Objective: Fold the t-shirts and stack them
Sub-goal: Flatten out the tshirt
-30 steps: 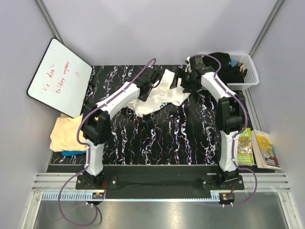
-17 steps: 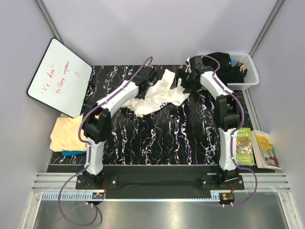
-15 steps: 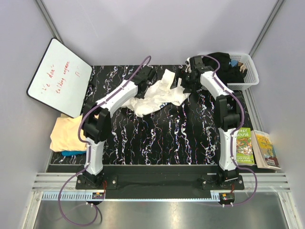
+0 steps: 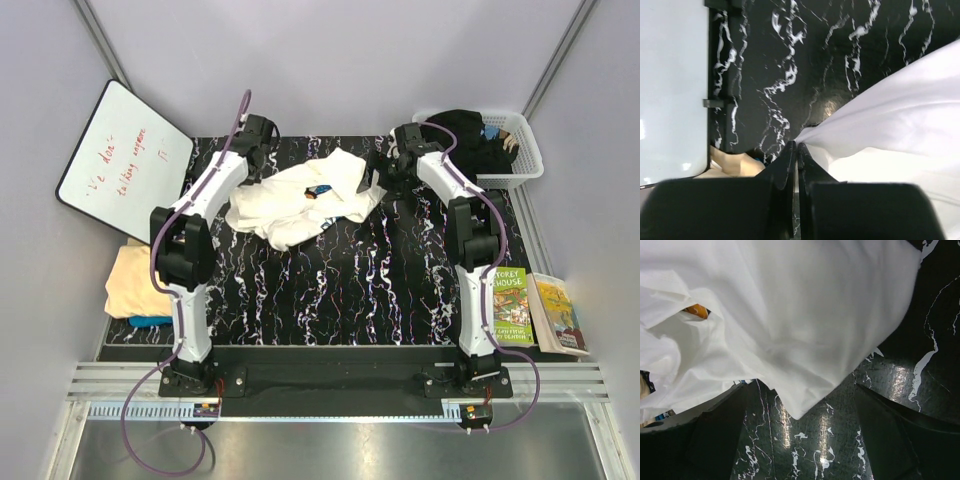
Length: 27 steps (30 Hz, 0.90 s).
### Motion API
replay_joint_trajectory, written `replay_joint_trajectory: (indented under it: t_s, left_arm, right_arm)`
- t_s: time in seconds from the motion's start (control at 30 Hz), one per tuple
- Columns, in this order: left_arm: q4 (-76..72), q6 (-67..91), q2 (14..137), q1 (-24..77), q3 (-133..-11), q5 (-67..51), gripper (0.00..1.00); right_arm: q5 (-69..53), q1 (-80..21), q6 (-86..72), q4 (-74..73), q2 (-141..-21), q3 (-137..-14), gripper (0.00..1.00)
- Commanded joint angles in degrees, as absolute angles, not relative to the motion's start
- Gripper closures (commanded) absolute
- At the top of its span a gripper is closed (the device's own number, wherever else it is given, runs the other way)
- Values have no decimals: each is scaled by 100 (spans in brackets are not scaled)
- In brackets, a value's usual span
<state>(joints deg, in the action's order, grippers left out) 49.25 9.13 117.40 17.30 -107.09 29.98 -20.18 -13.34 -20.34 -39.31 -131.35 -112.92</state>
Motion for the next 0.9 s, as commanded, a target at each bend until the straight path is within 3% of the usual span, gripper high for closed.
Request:
replay_joint_trajectory:
  t_s: [0.0,0.23,0.3,0.43,0.8,0.87]
  left_arm:
    - [4790,985,11821,1635,-11372,3340,100]
    - [4808,844,12014,1626,-11566,3041,100]
    - [4808,835,12041,1626,-11558,3146,100]
    - [4799,686,12216,1600,-11724,3681,100]
    - [4799,773,12199,1512,-11795,3543,100]
    - [4773,826,12085,1512,-11646,3340,100]
  right_arm:
    - [-2083,-1336,-2048,-3929,-13131,-11461,7]
    - [-2389,-1345,-2100,-3920,-13069,-11742,12]
    - [-2600,-1397,-2144,-3903,-13052,-11891,19]
    - [-2602,-1616,-2276,-3937,-13201,-12129,21]
    - [-1224,-1907,-2004,-4394,-13763,-12102,21]
    - [-1003,-1960,-1917,-4526,-13999,-12294,25]
